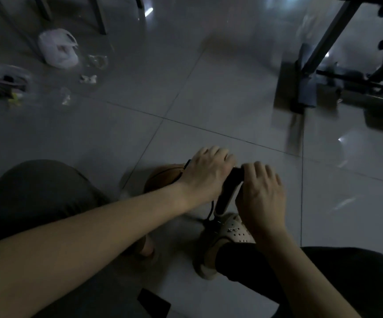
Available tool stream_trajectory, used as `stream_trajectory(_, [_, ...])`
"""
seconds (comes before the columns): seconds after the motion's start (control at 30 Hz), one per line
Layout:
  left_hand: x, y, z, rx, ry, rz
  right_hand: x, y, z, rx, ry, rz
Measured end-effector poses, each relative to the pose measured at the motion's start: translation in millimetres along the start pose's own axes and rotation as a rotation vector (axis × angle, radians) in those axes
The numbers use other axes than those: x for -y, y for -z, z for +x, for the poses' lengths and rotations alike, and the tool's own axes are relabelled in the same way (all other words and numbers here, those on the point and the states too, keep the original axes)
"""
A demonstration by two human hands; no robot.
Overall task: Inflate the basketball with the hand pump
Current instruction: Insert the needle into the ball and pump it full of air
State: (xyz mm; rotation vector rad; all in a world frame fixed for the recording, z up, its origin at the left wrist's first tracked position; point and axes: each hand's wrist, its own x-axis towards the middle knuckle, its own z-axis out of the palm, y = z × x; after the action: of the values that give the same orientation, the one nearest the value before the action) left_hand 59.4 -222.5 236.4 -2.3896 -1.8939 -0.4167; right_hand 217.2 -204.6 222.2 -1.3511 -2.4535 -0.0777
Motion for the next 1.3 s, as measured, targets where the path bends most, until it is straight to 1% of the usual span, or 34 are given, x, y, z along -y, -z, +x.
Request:
stream_trajectory(0.03, [-1.3,8.0,2.8,-0.040,-0.011,0.016,1.7,6.4,1.7,-0.039,0.000,-0.007])
stream_trajectory(0.1, [-3.0,4.9,-3.3,-0.057,-0.004,0.038,5.6,6.5,-0.3,-0.056,-0.015,-0.026])
stream_trajectory(0.3, [-16.0,-64.7,-49.4,0.026,0.086,0.154,12.9,-50.8,-35.9,0.088,-0.020,-0.019])
stream_trajectory(0.43, [-23.2,-95.7,-58.3,0.105,0.092,0.165,8.8,-78.5,-52.9,0.281,-0.057,-0.088])
stream_trajectory(0.5, [-21.7,-110.4,-59.5,0.145,0.093,0.178,7.8,-90.2,-55.0,0.341,-0.071,-0.094])
stream_trajectory(0.57, [-20.1,-119.3,-58.5,0.181,0.103,0.179,8.2,-99.5,-53.2,0.379,-0.090,-0.083])
stream_trajectory(0.67, [-17.0,-126.2,-56.2,0.238,0.116,0.165,4.4,-110.5,-52.0,0.387,-0.093,-0.072])
stream_trajectory(0.73, [-17.8,-126.1,-57.5,0.307,0.128,0.139,3.0,-106.0,-50.9,0.415,-0.073,-0.040])
stream_trajectory(0.8, [-19.8,-120.4,-59.5,0.387,0.143,0.136,2.0,-95.4,-48.5,0.489,-0.045,-0.001])
stream_trajectory(0.87, [-18.6,-104.0,-53.1,0.445,0.127,0.115,0.5,-82.2,-39.6,0.525,-0.031,0.038])
stream_trajectory(0.93, [-15.0,-77.0,-39.8,0.420,0.124,0.068,3.3,-64.2,-30.7,0.445,-0.042,0.088])
stream_trajectory(0.97, [-13.2,-60.3,-32.0,0.384,0.119,0.056,4.3,-54.8,-27.1,0.356,-0.047,0.102])
stream_trajectory(1.07, [-12.5,-18.9,-14.3,0.136,0.064,0.050,5.9,-21.5,-13.3,0.121,-0.041,0.057])
stream_trajectory(1.13, [-16.6,-2.6,-10.5,0.004,0.047,0.028,4.4,-4.4,-4.2,0.007,-0.029,0.023])
stream_trajectory(1.2, [-19.3,-4.3,-15.0,-0.046,0.062,0.000,5.1,-3.3,-3.0,-0.035,-0.033,-0.009])
stream_trajectory(1.3, [-19.1,-40.3,-31.1,-0.012,0.135,0.007,16.3,-31.3,-16.2,0.034,-0.048,-0.038])
